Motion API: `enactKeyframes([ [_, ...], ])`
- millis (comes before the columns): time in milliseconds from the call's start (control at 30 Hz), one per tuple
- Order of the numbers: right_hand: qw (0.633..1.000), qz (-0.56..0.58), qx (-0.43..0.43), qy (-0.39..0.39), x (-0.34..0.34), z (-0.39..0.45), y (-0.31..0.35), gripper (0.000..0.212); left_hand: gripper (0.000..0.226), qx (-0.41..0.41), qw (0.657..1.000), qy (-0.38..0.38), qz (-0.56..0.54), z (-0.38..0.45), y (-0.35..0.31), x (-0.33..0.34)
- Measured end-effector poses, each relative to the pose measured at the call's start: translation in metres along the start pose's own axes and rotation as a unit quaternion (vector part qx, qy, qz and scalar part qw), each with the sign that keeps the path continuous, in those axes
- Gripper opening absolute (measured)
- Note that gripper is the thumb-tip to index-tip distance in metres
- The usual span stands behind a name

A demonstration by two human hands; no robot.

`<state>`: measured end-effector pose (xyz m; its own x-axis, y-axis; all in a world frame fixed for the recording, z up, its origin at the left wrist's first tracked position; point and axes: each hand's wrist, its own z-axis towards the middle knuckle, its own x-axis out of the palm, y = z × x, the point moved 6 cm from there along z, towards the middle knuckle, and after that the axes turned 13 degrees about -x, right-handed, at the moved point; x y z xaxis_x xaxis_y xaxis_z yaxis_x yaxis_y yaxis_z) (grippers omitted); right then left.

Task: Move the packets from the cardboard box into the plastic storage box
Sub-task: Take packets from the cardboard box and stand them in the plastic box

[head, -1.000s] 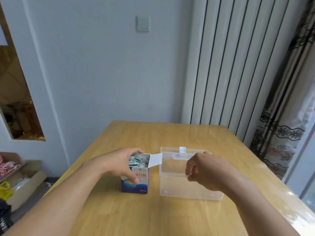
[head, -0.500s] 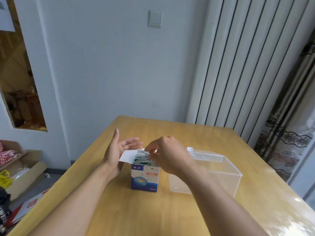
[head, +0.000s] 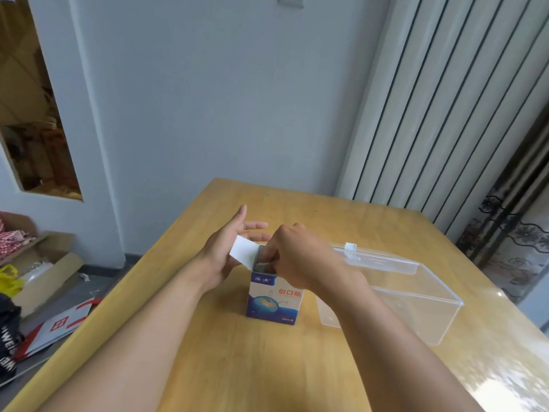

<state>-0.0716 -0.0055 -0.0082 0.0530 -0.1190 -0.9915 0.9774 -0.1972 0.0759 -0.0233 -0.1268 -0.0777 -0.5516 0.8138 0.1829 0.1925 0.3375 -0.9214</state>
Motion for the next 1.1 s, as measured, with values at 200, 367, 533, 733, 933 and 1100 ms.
enactKeyframes([
  [200, 0.997, 0.026, 0.047, -0.062, -0.006, -0.011, -0.004, 0.029, 0.064, 0.009, 1.0, 0.009, 0.003, -0.004, -0.007, 0.003],
  [367, 0.988, 0.063, 0.079, -0.113, -0.013, -0.018, -0.007, 0.018, 0.057, 0.022, 1.0, -0.003, 0.009, -0.005, -0.01, 0.003],
  [533, 0.98, 0.102, 0.06, -0.162, -0.019, -0.02, -0.006, 0.01, 0.047, 0.024, 1.0, -0.009, -0.001, -0.006, -0.012, 0.003],
  [733, 0.984, 0.079, 0.045, -0.155, -0.016, -0.023, -0.008, 0.009, 0.045, 0.023, 1.0, -0.015, -0.002, -0.008, -0.012, 0.003],
  [933, 0.992, 0.032, 0.038, -0.115, -0.006, -0.018, -0.001, 0.014, 0.038, 0.025, 1.0, -0.016, -0.007, -0.01, -0.012, 0.006],
  [1100, 0.968, 0.108, 0.037, -0.222, -0.029, -0.025, -0.008, 0.013, 0.036, 0.03, 0.999, -0.032, 0.004, -0.01, -0.014, 0.003],
])
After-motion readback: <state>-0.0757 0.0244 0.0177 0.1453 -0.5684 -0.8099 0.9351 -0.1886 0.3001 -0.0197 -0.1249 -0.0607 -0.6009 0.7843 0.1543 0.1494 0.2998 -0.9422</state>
